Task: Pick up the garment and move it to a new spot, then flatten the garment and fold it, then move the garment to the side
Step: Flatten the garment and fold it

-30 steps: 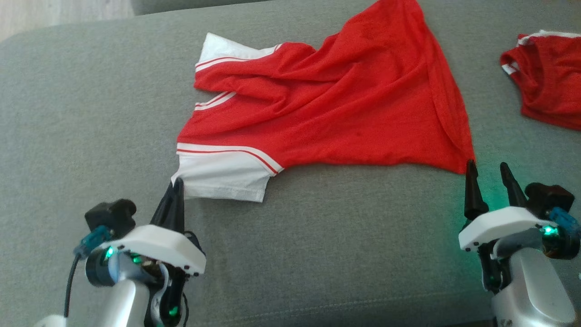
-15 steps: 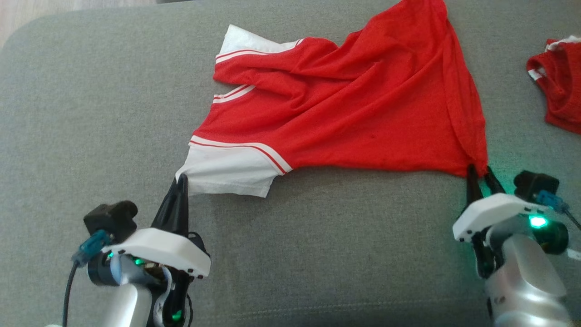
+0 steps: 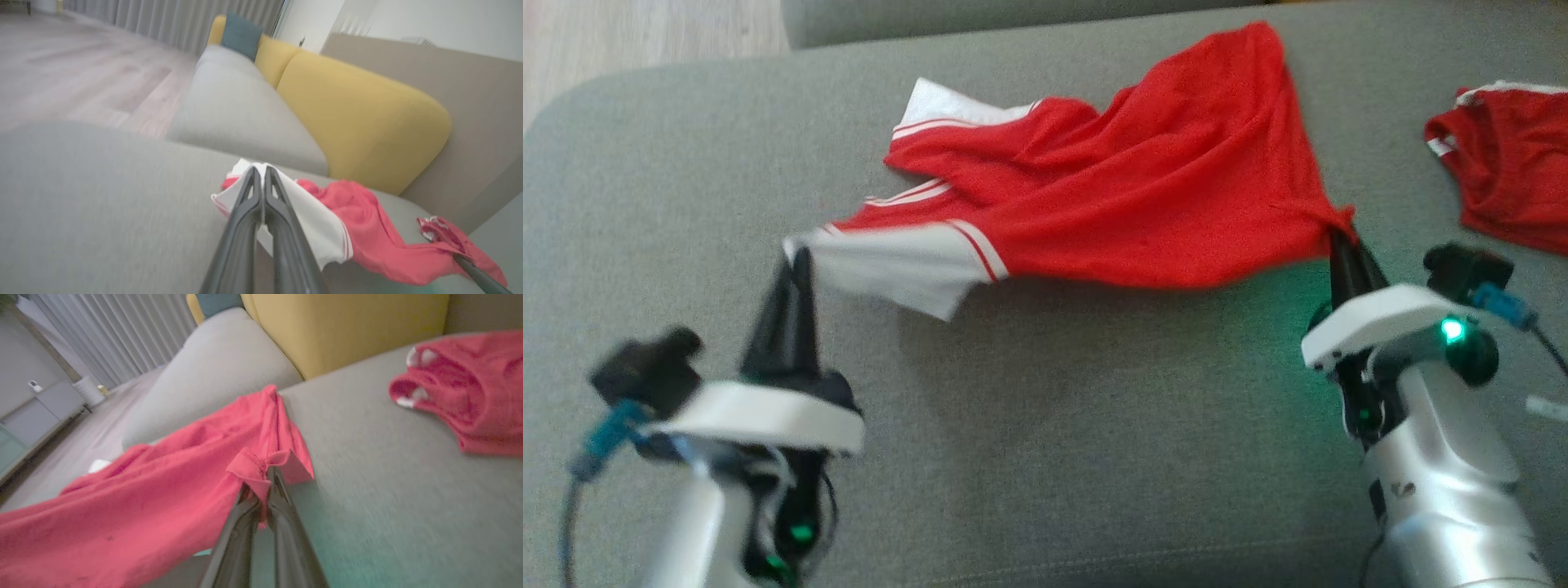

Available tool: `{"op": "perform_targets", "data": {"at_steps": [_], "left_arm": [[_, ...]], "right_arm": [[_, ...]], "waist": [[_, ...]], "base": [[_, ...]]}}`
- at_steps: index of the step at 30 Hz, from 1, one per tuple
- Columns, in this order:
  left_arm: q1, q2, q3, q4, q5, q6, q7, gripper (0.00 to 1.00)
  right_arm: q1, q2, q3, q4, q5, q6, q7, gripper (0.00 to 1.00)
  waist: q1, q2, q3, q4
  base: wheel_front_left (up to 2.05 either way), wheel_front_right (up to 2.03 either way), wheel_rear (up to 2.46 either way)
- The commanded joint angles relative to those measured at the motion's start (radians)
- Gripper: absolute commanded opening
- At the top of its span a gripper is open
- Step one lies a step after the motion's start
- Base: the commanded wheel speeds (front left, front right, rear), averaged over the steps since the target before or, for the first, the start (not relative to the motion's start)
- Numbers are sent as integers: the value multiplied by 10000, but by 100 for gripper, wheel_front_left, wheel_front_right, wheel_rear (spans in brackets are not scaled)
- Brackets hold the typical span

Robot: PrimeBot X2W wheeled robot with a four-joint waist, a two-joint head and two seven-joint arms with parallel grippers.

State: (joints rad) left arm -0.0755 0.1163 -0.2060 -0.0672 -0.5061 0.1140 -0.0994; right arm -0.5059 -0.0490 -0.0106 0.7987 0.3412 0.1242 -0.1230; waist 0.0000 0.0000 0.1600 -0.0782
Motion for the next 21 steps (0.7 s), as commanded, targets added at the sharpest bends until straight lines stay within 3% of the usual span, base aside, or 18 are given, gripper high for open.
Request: {"op": "perform_targets", "data": {"at_steps": [1,5,10,15,21], "left_arm": [[-900,370,544,-772,56,-50,-25,0],[-1709,918,746,-1811,269,-71,408,0],[-2799,1639,972,-3368,608,-60,1168,0],[-3977,2310,1053,-4862,931,-147,2075,0],[-5577,2850,964,-5846,1090,-316,3187,0]], "right_arm": [[-428,-13,340,-774,105,65,64,0],[-432,-152,710,-2382,582,65,589,0],[-83,-739,1036,-5259,1341,65,1565,0],[613,-1339,604,-8583,1646,65,2720,0],[1287,-1393,-202,-11960,1446,65,4202,0]], "waist": [[0,0,-345,-172],[0,0,-798,-336],[0,0,-1282,-494],[0,0,-1506,-578],[0,0,-1355,-553]], "base": [[0,0,0],[0,0,0],[0,0,0],[0,0,0],[0,0,0]]}}
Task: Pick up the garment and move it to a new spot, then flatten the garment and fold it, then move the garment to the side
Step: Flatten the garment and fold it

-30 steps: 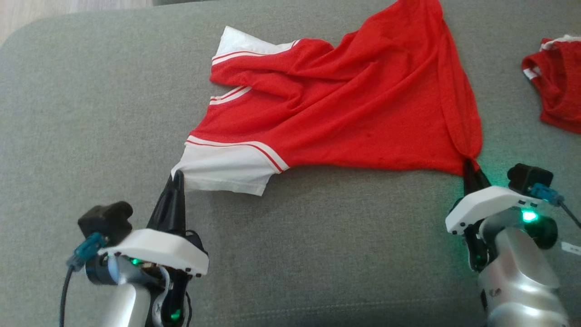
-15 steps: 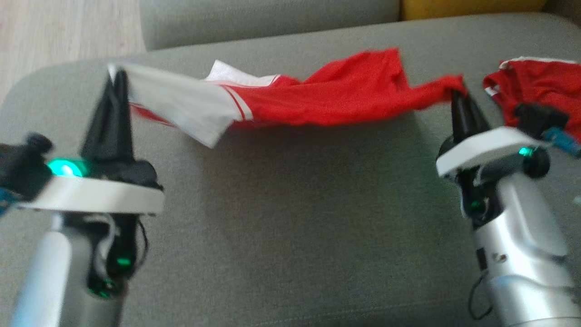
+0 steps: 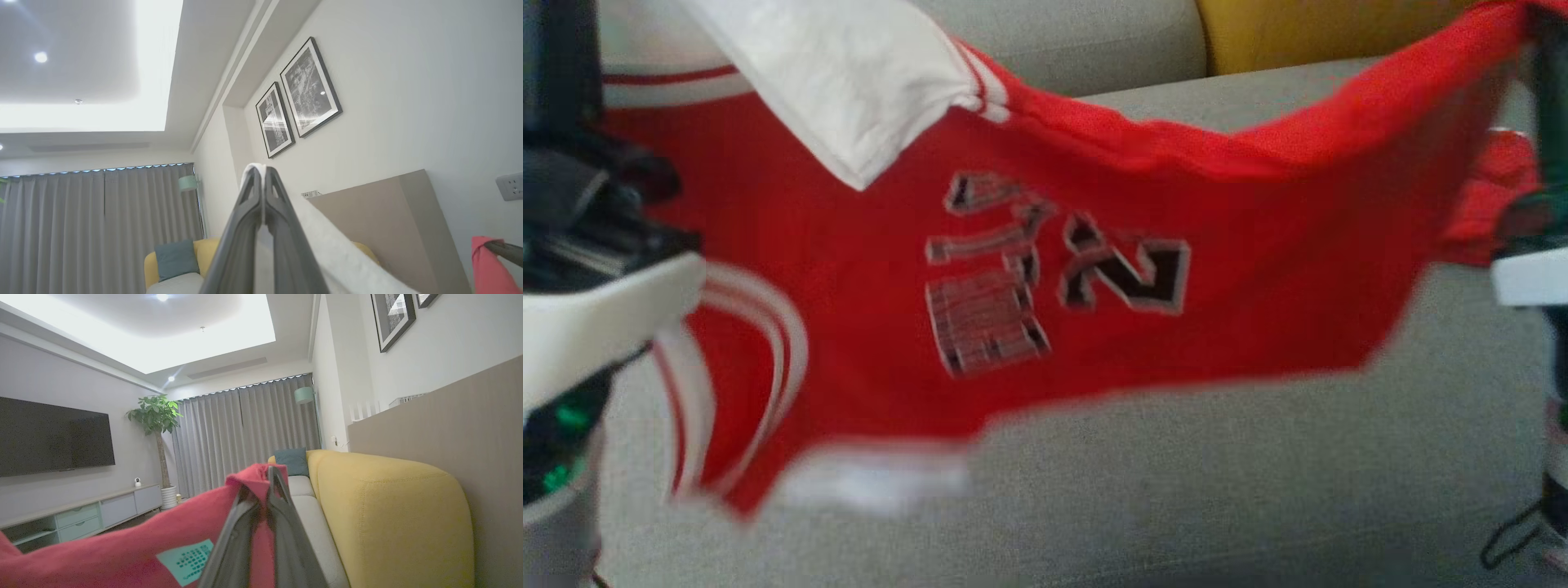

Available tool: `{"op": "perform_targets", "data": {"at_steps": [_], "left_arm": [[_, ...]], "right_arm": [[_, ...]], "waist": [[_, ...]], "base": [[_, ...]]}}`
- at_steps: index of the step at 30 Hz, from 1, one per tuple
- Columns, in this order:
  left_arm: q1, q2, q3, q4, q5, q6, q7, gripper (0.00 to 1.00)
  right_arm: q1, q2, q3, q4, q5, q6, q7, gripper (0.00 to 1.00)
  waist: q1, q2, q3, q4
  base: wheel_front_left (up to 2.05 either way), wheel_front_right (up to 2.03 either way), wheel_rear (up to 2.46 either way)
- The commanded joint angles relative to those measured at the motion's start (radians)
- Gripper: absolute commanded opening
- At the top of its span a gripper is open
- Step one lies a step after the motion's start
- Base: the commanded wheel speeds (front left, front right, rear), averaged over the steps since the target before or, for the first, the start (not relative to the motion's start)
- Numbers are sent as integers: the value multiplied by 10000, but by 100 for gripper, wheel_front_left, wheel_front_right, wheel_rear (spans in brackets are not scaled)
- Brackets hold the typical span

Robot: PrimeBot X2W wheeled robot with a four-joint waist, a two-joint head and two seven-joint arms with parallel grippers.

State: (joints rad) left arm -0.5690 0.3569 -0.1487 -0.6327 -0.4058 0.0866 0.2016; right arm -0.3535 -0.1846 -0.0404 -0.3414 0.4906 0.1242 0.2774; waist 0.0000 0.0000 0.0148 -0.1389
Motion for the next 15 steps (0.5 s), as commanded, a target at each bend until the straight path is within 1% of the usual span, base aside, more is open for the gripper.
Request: {"op": "perform_targets", "data": {"at_steps": [1,4,5,6,8,11,15], "left_arm": [[-911,498,378,-194,75,-70,331,0],[-1623,570,322,118,-8,-138,669,0],[-1623,570,322,118,-8,-138,669,0],[-1839,563,316,320,-17,-130,734,0],[-2257,549,282,924,-67,-166,819,0],[-2916,531,219,2243,-131,-306,779,0],[-4167,625,87,4358,183,-594,325,0]], "right_arm": [[-207,-4,29,-956,-79,65,406,0],[-289,104,-63,-1647,-202,65,914,0],[-289,104,-63,-1647,-202,65,914,0],[-386,41,-86,-1712,-426,65,1028,0],[-716,154,2,-1569,-557,65,1171,0],[-1675,199,211,-750,-975,65,1108,0],[-3661,685,335,1301,-1387,65,664,0]], "waist": [[0,0,191,49],[0,0,544,98],[0,0,544,98],[0,0,704,130],[0,0,1074,193],[0,0,1673,284],[0,0,2505,364]], "base": [[0,0,0],[0,0,0],[0,0,0],[0,0,0],[0,0,0],[0,0,0],[0,0,0]]}}
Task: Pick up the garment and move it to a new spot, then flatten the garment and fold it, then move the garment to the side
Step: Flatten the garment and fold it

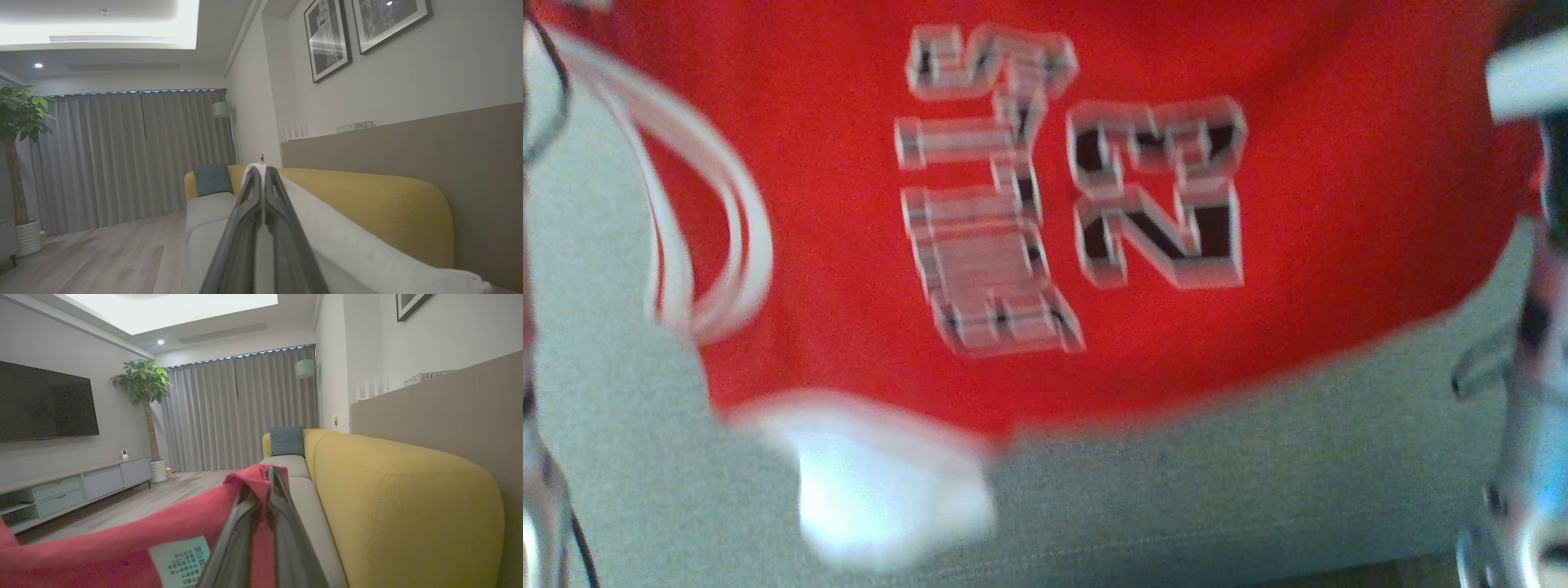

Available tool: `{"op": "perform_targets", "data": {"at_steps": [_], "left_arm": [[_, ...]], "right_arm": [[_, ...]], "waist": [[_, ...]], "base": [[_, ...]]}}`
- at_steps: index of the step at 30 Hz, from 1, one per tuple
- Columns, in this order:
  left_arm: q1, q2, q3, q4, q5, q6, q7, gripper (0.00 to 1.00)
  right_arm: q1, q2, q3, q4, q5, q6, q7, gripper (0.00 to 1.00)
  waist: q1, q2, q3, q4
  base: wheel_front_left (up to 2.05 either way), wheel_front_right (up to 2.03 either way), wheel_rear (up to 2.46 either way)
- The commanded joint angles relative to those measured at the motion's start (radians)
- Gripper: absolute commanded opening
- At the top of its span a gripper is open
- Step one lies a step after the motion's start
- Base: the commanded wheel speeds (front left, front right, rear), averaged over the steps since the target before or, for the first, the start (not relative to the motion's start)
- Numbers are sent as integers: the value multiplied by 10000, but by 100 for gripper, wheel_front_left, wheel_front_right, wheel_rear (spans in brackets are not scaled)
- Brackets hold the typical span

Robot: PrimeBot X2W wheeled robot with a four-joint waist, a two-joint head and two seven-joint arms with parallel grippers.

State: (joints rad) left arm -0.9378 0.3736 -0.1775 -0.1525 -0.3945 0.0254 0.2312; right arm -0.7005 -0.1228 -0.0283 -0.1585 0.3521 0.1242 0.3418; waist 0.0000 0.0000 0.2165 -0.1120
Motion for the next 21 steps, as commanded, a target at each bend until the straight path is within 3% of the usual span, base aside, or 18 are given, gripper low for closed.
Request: {"op": "perform_targets", "data": {"at_steps": [1,6,11,16,21], "left_arm": [[-859,466,361,67,175,-28,-155,0],[-2798,305,256,2392,609,-194,-1336,0],[-3809,-237,-129,4070,775,-383,-2417,0],[-3283,-848,-325,5063,435,-539,-3135,0],[-1890,-1405,-587,5642,31,-748,-3690,0]], "right_arm": [[-758,182,245,95,-150,65,-172,0],[-3375,588,-40,3429,-1047,65,-1482,0],[-4991,705,-734,6225,-2060,65,-2804,0],[-5552,721,-1259,8680,-2568,65,-3738,0],[-5493,723,-2098,11026,-1903,65,-4071,0]], "waist": [[0,0,669,99],[0,0,1228,216],[0,0,1678,596],[0,0,2209,998],[0,0,2683,1341]], "base": [[0,0,0],[0,0,0],[0,0,0],[0,0,0],[0,0,0]]}}
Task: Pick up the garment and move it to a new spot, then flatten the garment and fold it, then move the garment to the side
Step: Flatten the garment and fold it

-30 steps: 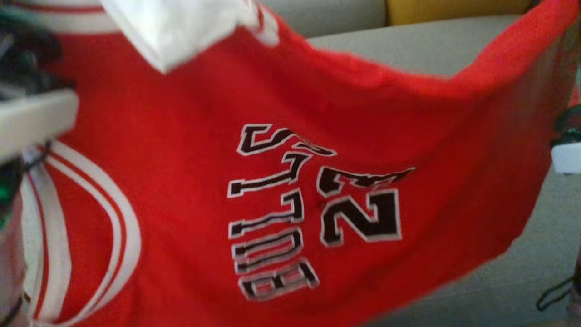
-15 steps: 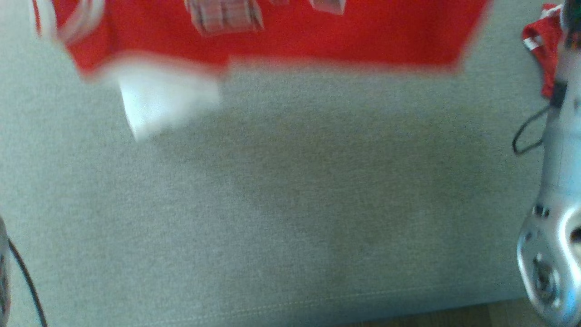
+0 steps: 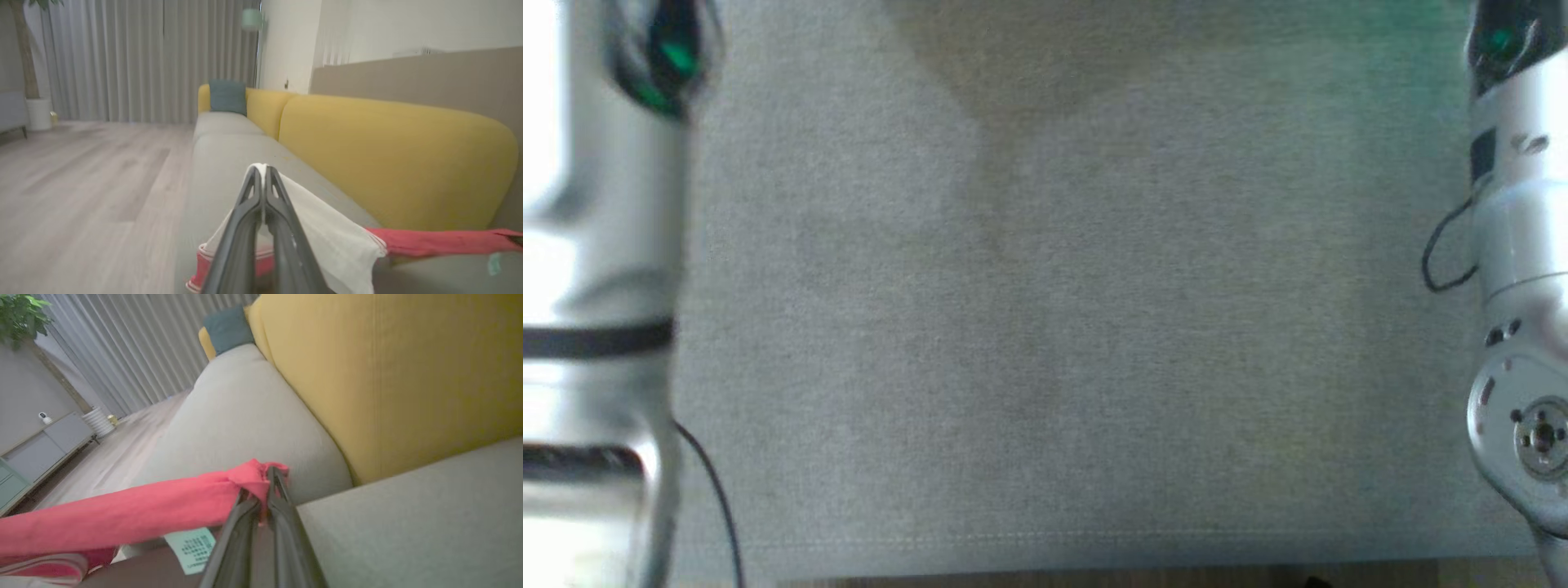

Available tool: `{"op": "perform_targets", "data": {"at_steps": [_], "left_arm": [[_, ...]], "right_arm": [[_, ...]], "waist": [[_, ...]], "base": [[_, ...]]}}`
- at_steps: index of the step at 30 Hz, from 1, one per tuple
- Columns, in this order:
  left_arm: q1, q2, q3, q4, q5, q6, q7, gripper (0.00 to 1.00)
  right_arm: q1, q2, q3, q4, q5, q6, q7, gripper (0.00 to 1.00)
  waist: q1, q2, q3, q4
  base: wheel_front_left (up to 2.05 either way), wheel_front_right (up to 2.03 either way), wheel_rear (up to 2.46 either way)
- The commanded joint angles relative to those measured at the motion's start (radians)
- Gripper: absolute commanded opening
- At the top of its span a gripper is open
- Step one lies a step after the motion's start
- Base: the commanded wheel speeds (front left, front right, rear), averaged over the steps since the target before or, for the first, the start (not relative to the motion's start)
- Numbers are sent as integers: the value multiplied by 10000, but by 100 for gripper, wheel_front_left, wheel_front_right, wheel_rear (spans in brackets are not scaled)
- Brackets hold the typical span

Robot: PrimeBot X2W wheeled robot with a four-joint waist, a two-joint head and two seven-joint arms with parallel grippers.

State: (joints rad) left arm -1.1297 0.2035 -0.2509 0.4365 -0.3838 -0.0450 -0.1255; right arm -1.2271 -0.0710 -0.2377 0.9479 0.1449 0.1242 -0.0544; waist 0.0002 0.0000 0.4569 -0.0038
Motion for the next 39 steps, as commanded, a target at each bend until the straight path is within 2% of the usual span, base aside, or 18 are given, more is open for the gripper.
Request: {"op": "perform_targets", "data": {"at_steps": [1,5,9,12,20,25,30,35,39], "left_arm": [[324,212,91,-178,-154,-96,-208,0],[1358,70,10,-267,-452,-248,-522,0],[2367,145,98,-789,-748,-310,-688,0],[3442,243,279,-1690,-1033,-218,-749,0],[5776,481,370,-3712,-1252,165,-592,0],[7748,561,367,-5197,-1361,566,-490,0],[9744,549,369,-6667,-1457,1032,-489,0],[11679,529,310,-8194,-1398,1524,-541,0],[13035,594,238,-9336,-1213,1857,-599,0]], "right_arm": [[-201,206,-28,305,243,65,-201,0],[-17,206,433,1069,196,65,-636,0],[385,207,1208,1190,282,65,-1009,0],[1022,116,1981,866,662,65,-1314,0],[2849,-356,3120,-440,1807,65,-1616,0],[4626,-772,3516,-1888,2583,65,-1613,0],[6672,-1144,3456,-3903,2936,65,-1177,0],[9059,-1200,2920,-6698,2930,65,-237,0],[10979,-999,2184,-9149,2610,65,818,0]], "waist": [[-2,0,327,284],[-2,0,425,290],[-2,0,276,169],[-2,0,-23,38],[-2,0,-925,-106],[-2,0,-1832,-169],[-2,0,-2656,-268],[-2,0,-3228,-437],[-2,0,-3416,-547]], "base": [[0,0,0],[0,0,0],[0,0,0],[0,0,0],[0,0,0],[0,0,0],[0,0,0],[0,0,0],[0,0,0]]}}
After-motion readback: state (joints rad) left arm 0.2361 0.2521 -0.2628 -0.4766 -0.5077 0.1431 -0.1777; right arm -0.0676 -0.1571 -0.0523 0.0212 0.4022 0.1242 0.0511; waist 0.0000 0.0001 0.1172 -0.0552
